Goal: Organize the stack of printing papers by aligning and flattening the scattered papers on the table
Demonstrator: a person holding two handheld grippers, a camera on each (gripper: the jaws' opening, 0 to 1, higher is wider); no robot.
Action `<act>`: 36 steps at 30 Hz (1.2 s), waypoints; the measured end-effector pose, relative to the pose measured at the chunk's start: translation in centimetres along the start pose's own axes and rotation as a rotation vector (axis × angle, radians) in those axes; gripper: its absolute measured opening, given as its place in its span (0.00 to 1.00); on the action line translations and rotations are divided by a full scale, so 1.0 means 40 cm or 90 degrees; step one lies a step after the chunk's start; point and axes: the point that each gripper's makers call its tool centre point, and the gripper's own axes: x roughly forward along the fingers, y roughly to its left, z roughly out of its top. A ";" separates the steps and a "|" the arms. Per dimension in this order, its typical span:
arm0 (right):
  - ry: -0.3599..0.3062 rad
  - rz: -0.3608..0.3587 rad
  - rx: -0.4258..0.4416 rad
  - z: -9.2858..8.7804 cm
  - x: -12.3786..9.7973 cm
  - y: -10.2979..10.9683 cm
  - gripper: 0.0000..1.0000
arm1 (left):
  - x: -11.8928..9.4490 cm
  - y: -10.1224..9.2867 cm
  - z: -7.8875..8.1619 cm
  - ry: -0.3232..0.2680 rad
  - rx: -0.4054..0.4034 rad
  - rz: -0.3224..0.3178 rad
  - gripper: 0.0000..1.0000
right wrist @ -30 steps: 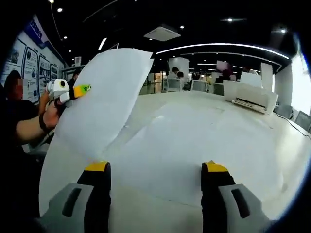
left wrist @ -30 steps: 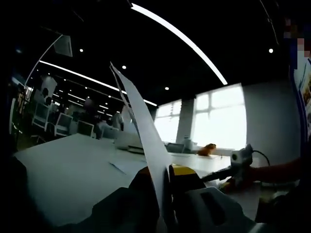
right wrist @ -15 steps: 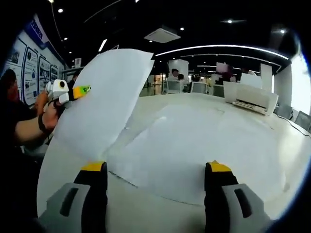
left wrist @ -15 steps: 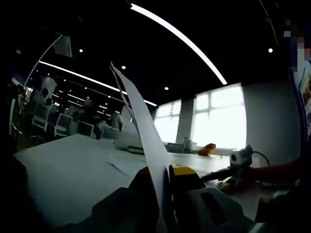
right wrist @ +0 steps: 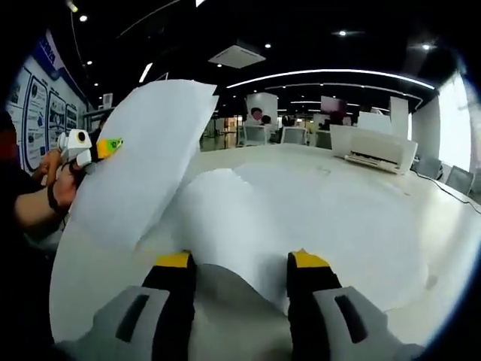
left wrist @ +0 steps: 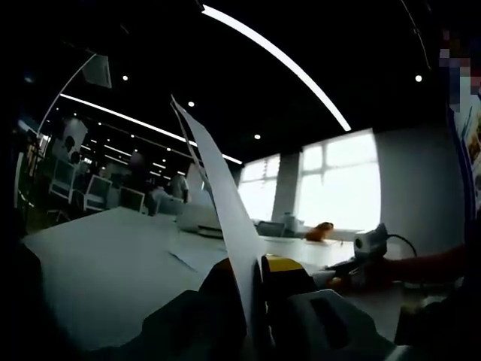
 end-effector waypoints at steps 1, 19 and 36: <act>0.000 -0.002 0.002 0.000 0.000 -0.002 0.39 | 0.000 0.000 0.000 0.000 0.000 0.000 0.09; 0.008 -0.018 0.028 -0.003 -0.005 -0.041 0.14 | 0.000 -0.003 0.001 0.000 0.000 -0.001 0.09; 0.011 0.016 0.054 -0.004 -0.013 -0.058 0.06 | 0.000 -0.001 0.002 -0.002 -0.001 0.000 0.09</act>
